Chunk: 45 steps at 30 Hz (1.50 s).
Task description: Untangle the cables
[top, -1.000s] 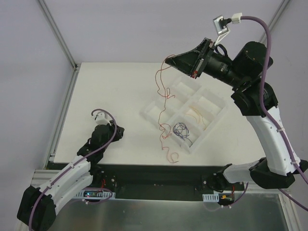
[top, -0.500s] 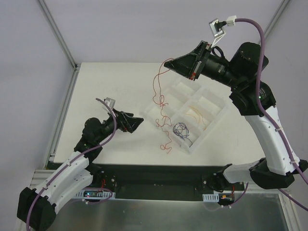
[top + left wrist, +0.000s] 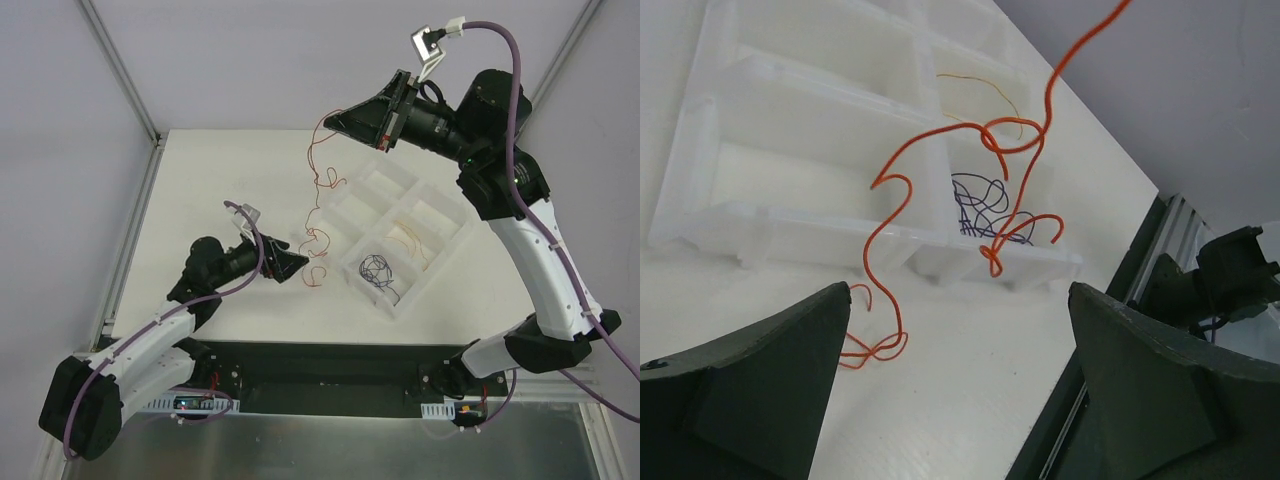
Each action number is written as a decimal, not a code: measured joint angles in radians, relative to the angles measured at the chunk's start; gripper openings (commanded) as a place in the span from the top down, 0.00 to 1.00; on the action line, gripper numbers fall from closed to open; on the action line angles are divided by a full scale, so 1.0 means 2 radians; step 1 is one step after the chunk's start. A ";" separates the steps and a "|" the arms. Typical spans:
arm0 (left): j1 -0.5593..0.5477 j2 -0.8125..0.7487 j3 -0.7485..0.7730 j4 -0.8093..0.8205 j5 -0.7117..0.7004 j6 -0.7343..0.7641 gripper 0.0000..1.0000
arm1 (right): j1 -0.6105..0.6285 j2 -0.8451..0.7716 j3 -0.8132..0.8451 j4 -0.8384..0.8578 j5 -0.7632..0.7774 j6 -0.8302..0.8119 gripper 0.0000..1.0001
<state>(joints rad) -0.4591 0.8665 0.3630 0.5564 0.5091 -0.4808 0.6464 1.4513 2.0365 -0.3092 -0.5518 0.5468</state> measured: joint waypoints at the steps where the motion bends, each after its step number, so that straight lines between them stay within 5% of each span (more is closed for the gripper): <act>1: 0.000 0.003 -0.002 0.003 0.002 0.000 0.10 | 0.000 0.002 0.000 0.000 -0.001 0.002 0.99; 8: 0.000 0.037 -0.022 0.033 -0.031 0.007 0.31 | 0.000 0.007 0.002 0.010 -0.007 0.014 1.00; 16: 0.000 0.144 -0.025 0.107 -0.043 -0.003 0.29 | 0.000 0.007 0.002 0.018 -0.017 0.027 1.00; 22: -0.008 0.259 -0.008 0.194 0.017 -0.049 0.32 | 0.000 0.007 0.002 0.019 -0.019 0.035 0.99; 29: -0.023 0.299 -0.004 0.262 0.037 -0.093 1.00 | 0.000 0.006 -0.008 0.029 -0.019 0.039 1.00; 37: -0.023 0.146 -0.004 0.044 -0.145 -0.084 1.00 | -0.002 -0.022 -0.009 -0.050 0.042 -0.032 1.00; 45: -0.005 0.026 -0.004 -0.231 -0.338 -0.170 1.00 | -0.036 -0.098 -0.002 -0.101 0.127 -0.113 1.00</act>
<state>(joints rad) -0.4690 0.9180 0.3557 0.0948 -0.1677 -0.8200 0.5739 1.2545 2.0319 -0.5121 -0.2974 0.3206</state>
